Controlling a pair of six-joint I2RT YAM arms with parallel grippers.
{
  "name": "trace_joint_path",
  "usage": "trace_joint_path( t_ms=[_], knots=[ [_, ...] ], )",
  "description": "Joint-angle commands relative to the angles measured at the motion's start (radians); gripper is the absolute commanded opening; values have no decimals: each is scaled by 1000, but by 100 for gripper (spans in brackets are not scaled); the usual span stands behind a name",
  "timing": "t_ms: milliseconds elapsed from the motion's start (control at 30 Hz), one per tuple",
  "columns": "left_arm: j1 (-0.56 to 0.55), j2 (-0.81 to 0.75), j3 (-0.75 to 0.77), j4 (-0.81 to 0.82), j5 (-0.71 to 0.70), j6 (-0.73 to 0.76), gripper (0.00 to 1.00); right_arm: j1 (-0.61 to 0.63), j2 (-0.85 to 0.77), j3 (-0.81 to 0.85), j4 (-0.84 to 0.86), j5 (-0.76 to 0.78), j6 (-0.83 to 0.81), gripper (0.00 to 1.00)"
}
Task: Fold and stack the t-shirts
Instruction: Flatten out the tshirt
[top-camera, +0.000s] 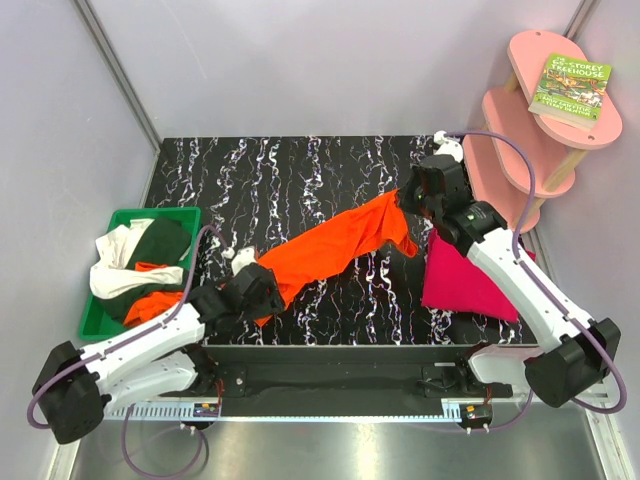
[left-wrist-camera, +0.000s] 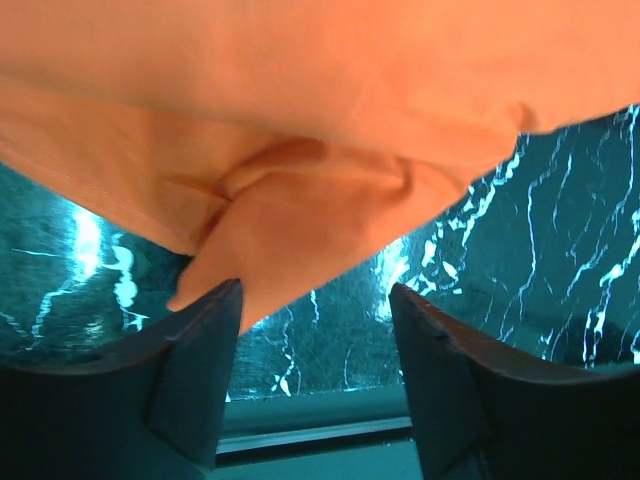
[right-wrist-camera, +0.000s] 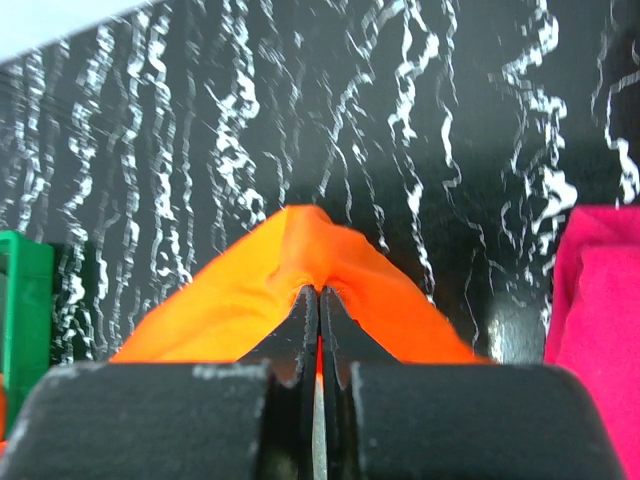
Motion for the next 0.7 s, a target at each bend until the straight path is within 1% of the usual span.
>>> trace_joint_path(
  t_ms=[0,67,133,233,267,333,400,533,600,667],
  knots=[
    [-37,4,-9,71,48,-9,62,-2,-16,92,13,-1,-53,0],
    [-51,41,-3,77,45,-8,63,-2,-10,119,10,-2,-65,0],
    [-60,76,3,78,36,-14,66,-2,-10,135,8,-4,-66,0],
    [-67,174,24,85,25,-17,69,-2,-13,146,6,-10,-60,0],
    [-67,220,41,85,22,-17,69,-2,-19,149,6,-13,-60,0],
    [-67,263,55,80,7,-23,68,-2,-21,155,5,-15,-62,0],
    [-67,300,76,82,-15,-26,66,-2,-24,159,0,-13,-65,0],
    [-67,299,103,62,-48,-28,61,-3,-31,152,-4,-15,-68,0],
    [-67,288,118,49,-64,-25,61,-2,-36,148,-6,-13,-66,0],
    [-70,258,123,36,-74,-14,66,-3,-38,140,-4,-19,-66,0]
  ],
)
